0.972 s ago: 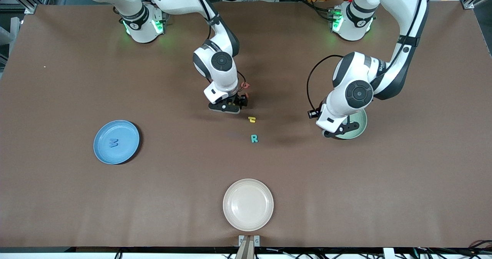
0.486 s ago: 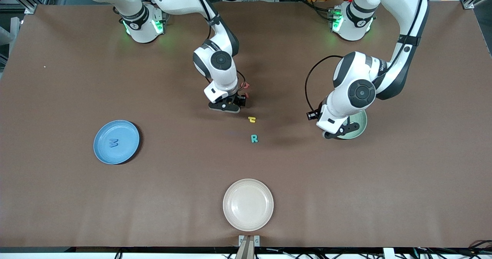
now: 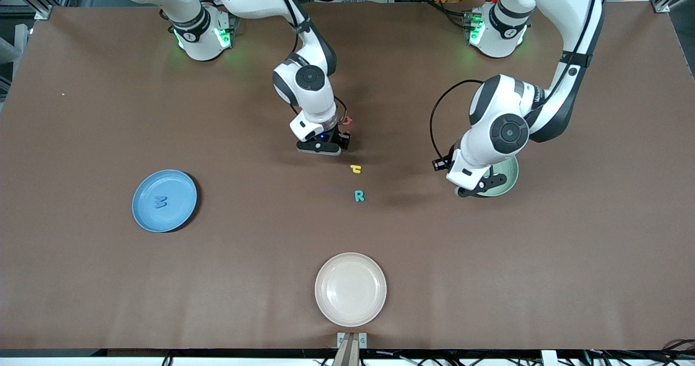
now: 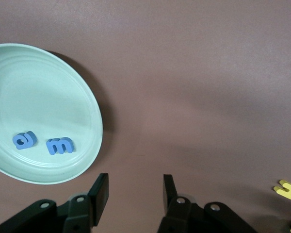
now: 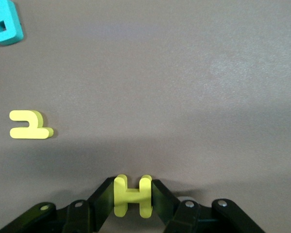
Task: Sort uppercase to blue plate, lowercase to green plate
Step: 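Lift the yellow H toward the blue plate while the left gripper reaches letters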
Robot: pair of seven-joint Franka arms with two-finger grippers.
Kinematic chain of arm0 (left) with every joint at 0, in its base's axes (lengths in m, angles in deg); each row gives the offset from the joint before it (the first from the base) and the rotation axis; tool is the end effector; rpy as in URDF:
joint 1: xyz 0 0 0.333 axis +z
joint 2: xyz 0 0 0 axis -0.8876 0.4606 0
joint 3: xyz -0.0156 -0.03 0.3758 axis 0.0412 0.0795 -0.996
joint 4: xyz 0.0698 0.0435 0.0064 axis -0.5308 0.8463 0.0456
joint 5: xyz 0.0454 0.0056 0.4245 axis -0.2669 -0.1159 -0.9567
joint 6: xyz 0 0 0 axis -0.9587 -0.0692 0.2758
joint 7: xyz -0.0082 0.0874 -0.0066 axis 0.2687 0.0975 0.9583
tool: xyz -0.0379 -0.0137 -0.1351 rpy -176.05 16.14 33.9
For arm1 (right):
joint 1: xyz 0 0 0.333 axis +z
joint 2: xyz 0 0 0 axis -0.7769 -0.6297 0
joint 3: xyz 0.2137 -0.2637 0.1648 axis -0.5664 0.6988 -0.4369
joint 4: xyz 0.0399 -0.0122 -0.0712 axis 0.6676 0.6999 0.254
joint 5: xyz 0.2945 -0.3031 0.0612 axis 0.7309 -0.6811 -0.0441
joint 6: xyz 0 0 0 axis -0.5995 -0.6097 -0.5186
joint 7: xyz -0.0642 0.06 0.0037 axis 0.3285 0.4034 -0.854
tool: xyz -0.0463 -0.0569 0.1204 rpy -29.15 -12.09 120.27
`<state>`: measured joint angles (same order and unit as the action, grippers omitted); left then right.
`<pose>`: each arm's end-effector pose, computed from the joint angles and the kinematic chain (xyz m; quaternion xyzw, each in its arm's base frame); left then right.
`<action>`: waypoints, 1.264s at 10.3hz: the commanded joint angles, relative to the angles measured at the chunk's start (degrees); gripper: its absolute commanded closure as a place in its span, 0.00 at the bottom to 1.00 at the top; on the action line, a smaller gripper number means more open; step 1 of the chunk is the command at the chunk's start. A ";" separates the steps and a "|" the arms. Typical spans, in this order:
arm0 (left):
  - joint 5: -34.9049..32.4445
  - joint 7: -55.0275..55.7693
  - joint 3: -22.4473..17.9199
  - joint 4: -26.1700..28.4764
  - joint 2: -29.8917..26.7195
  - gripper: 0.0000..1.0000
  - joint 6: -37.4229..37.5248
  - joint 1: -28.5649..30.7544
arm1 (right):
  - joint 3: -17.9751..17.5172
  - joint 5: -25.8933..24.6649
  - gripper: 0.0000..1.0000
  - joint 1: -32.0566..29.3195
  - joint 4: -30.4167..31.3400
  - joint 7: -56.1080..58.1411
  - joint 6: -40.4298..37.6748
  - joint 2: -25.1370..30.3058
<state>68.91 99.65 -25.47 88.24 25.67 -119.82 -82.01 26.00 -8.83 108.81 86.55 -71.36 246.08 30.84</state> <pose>0.5880 -0.2749 0.3004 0.9832 0.1526 -0.0990 0.0120 0.4447 0.4966 0.1611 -0.9946 0.0778 -0.0532 0.0426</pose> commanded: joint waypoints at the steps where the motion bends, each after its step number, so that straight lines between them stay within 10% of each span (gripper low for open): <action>1: 1.25 0.79 0.17 -0.75 0.38 0.47 -0.32 0.01 | -0.01 0.90 1.00 0.00 1.40 -0.08 0.11 1.07; 10: 0.90 10.71 -0.09 -11.02 9.77 0.47 -4.44 -7.53 | 1.04 0.20 1.00 -14.48 -1.93 17.01 -12.35 7.32; 13: 0.99 15.28 0.17 -12.62 11.98 0.47 -5.15 -10.35 | 7.78 0.20 1.00 -20.90 -5.71 33.52 -17.81 7.15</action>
<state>69.14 112.89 -25.06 77.34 36.35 -125.17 -91.03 31.39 -8.86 90.42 82.07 -44.68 230.85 37.29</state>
